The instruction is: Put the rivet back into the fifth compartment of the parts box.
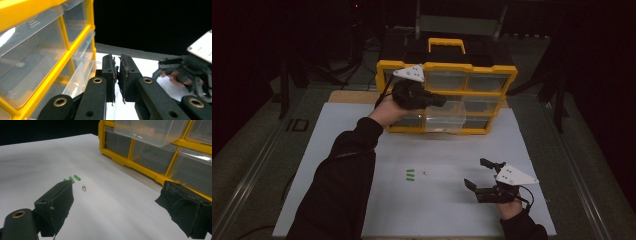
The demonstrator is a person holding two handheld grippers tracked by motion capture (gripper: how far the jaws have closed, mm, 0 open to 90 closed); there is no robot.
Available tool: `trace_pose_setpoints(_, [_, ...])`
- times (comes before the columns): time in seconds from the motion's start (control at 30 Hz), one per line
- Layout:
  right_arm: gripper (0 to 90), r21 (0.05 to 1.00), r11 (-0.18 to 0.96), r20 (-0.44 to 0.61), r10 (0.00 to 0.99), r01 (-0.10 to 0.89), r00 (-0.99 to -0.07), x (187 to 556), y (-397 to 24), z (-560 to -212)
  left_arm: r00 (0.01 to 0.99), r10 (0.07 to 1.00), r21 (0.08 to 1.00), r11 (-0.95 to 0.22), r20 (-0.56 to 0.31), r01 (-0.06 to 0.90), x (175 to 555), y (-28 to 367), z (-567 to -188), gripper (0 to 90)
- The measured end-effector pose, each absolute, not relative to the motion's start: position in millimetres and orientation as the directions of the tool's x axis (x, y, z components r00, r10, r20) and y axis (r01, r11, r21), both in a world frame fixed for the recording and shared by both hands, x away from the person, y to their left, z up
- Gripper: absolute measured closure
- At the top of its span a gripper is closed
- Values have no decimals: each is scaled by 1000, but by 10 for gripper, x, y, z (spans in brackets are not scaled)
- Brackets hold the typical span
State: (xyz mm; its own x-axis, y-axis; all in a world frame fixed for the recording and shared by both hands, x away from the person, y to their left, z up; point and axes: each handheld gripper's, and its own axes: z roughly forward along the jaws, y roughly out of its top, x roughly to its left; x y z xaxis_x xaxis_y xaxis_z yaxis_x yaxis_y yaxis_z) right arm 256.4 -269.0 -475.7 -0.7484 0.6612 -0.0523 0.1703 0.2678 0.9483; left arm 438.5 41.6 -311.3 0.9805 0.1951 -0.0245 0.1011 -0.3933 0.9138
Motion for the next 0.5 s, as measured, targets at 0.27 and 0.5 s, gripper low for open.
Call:
trace_pose_setpoints(0.27, [113,949,265,-50,662,172,-748,2561,-2694,-4756,971,231,897,-413,-66,159,4491,337,-3199,814])
trace_pose_setpoints(0.5, [113,948,268,-53,661,169,-749,2560,-2691,-4754,952,292,843,-486,-91,230,4573,247,-3324,814])
